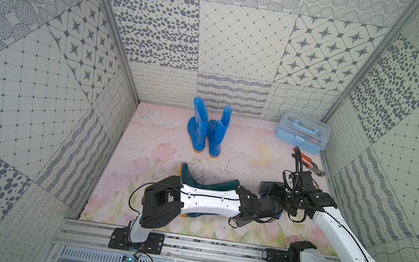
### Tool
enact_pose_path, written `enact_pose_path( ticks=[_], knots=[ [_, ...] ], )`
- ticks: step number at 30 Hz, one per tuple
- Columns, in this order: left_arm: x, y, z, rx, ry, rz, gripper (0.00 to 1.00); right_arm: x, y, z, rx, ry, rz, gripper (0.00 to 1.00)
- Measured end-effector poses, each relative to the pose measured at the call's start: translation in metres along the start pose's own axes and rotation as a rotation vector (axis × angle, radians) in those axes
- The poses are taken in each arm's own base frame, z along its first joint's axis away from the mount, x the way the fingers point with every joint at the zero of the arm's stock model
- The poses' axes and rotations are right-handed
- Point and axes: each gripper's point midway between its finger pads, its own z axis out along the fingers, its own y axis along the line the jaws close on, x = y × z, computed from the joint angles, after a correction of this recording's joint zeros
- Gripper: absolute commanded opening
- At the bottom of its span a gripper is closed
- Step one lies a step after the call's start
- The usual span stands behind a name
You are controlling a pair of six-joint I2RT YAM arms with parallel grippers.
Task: Wipe the rubber boots with a cloth
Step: Pick up the cleaning item at the center of the board.
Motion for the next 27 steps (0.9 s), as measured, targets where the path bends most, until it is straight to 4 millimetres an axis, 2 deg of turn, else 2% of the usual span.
enact_pose_path(
  ticks=[5, 8, 13, 16, 18, 21, 24, 27],
  knots=[
    [-0.053, 0.016, -0.063, 0.028, -0.161, -0.014, 0.0, -0.005, -0.009, 0.008, 0.058, -0.001, 0.013, 0.98],
    [-0.076, 0.029, -0.093, 0.051, -0.239, -0.022, 0.0, -0.014, -0.016, 0.02, 0.083, -0.008, 0.035, 0.98],
    [-0.103, 0.054, -0.129, 0.081, -0.341, -0.031, 0.0, -0.014, -0.029, 0.05, 0.126, 0.051, 0.081, 0.98],
    [-0.109, 0.064, -0.155, 0.101, -0.406, -0.027, 0.0, -0.014, -0.03, 0.059, 0.133, 0.072, 0.09, 0.94],
    [-0.108, 0.068, -0.17, 0.118, -0.444, -0.029, 0.0, -0.015, -0.03, 0.06, 0.132, 0.07, 0.091, 0.84],
    [-0.096, 0.076, -0.188, 0.14, -0.499, -0.049, 0.0, -0.017, -0.03, 0.064, 0.134, 0.069, 0.086, 0.59],
    [-0.068, 0.081, -0.187, 0.162, -0.514, -0.088, 0.0, -0.02, -0.027, 0.069, 0.113, 0.062, 0.076, 0.22],
    [-0.025, 0.085, -0.176, 0.178, -0.503, -0.162, 0.0, -0.019, -0.022, 0.072, 0.085, 0.058, 0.067, 0.05]
  ],
)
